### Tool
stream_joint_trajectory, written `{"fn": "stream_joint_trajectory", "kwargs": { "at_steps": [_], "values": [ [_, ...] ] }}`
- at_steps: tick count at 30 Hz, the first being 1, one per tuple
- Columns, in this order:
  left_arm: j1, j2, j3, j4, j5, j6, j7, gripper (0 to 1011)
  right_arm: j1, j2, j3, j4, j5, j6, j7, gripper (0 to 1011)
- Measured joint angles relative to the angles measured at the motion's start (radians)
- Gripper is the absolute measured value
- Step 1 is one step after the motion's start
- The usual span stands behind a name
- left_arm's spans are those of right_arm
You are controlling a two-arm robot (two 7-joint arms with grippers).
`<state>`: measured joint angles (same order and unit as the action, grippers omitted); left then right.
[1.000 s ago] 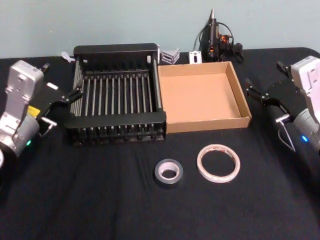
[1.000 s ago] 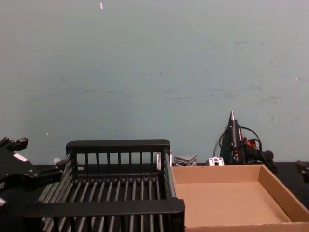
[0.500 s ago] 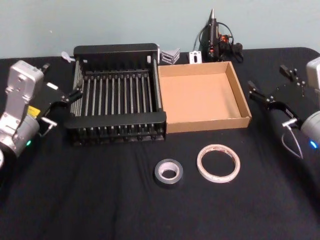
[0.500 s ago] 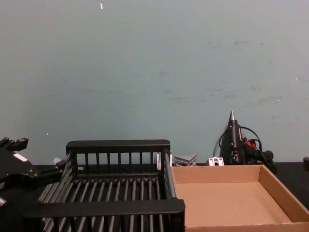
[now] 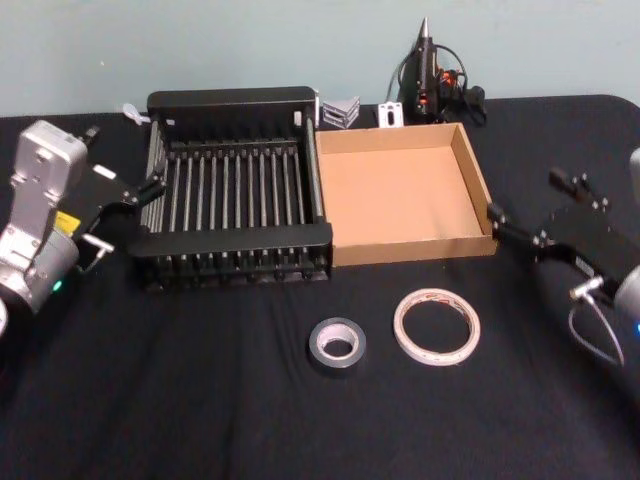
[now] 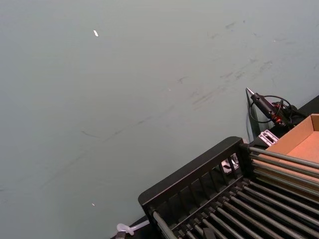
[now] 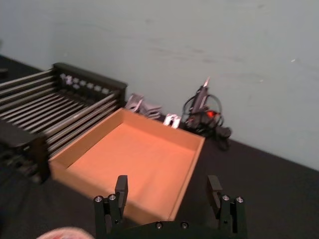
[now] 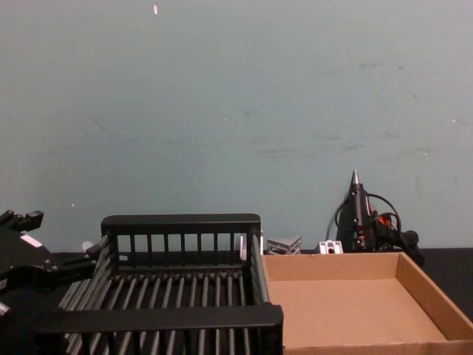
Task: Pick up the white tape and place it into the black box , Pick up the silver tape and place it into the brown box.
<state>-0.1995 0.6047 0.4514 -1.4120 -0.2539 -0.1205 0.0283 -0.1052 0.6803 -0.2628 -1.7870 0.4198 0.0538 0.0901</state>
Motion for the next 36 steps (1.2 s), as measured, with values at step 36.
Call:
{"fn": "stream_joint_trajectory", "kwargs": {
  "at_steps": [36],
  "values": [
    [0.000,0.000,0.000,0.000,0.000,0.000,0.000,1001,-0.127,-0.016,-0.011,-0.020,-0.023,0.194,0.128,1003]
  ]
}}
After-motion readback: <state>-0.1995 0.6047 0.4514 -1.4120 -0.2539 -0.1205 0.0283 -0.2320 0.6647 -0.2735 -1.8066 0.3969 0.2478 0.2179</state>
